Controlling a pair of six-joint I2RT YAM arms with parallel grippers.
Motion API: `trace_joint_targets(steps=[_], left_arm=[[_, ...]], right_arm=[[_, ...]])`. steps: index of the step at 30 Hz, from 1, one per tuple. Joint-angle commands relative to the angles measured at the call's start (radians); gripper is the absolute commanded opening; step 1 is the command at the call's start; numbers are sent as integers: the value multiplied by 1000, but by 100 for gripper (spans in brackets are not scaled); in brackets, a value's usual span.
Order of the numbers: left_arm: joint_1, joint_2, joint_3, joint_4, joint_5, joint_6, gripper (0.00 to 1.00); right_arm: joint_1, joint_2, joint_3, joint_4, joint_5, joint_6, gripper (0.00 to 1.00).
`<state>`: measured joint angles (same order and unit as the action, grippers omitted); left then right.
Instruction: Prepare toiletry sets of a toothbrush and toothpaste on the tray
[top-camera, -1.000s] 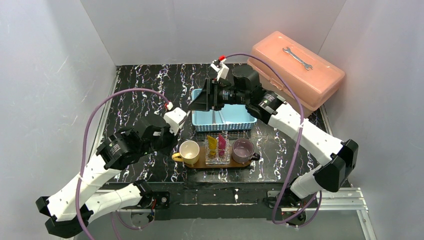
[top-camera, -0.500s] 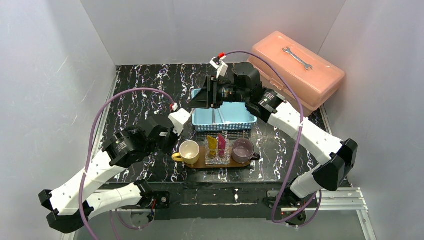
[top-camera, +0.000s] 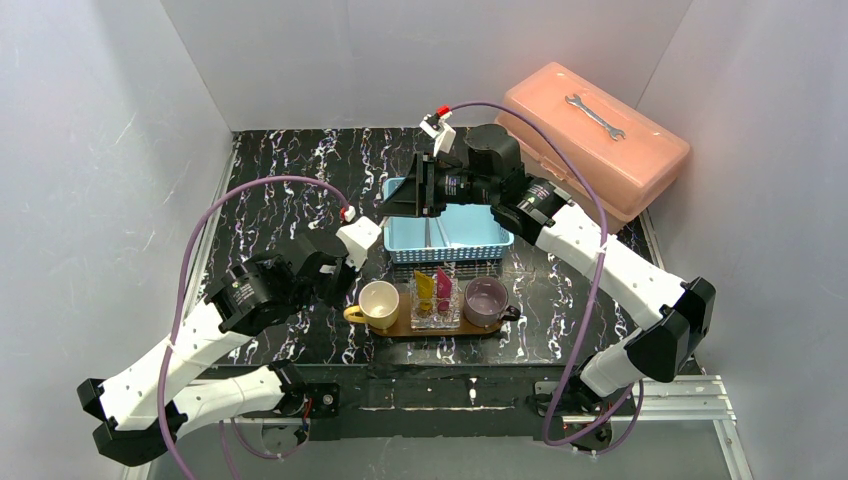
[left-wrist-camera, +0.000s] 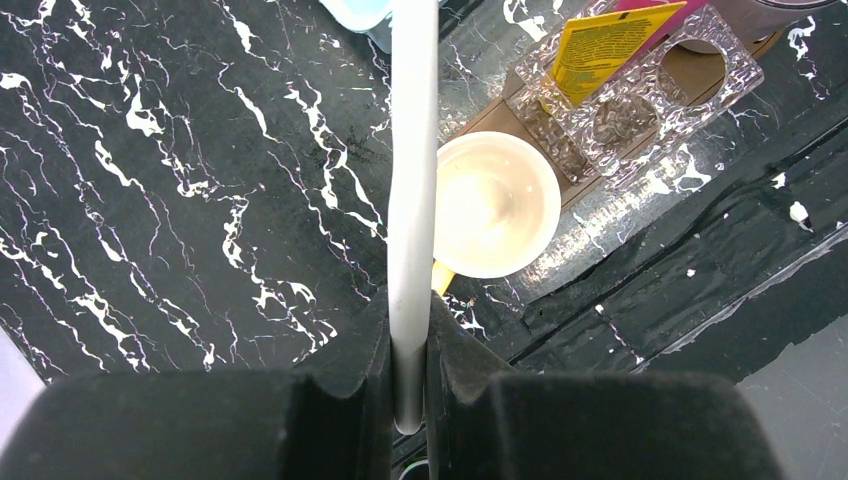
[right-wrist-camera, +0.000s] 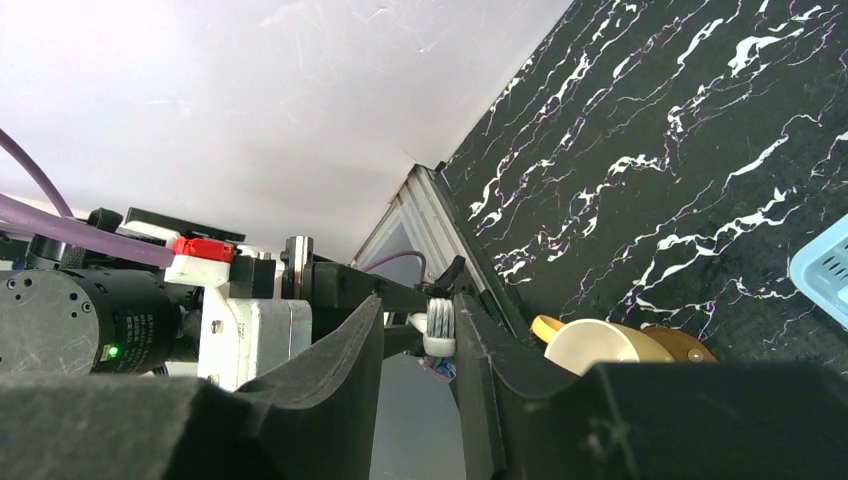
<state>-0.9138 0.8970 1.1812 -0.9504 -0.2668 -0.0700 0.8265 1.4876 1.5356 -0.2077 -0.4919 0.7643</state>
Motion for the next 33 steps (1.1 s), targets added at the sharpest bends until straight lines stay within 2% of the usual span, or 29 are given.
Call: trace_joint_targets(steps=[1, 23, 26, 30, 33], left_arm=[[-5, -2, 16, -25, -28, 6, 0], [-6, -7, 17, -24, -40, 1, 0], [-5, -9, 17, -23, -40, 1, 0], [-6, -7, 18, -22, -37, -1, 0], [-5, -8, 19, -23, -30, -3, 1]], right_arm=[[2, 1, 17, 32, -36, 6, 38], [6, 6, -28, 65, -56, 38, 28], [9, 9, -31, 74, -61, 44, 21], [12, 12, -26, 76, -68, 45, 1], [13, 7, -26, 75, -70, 41, 1]])
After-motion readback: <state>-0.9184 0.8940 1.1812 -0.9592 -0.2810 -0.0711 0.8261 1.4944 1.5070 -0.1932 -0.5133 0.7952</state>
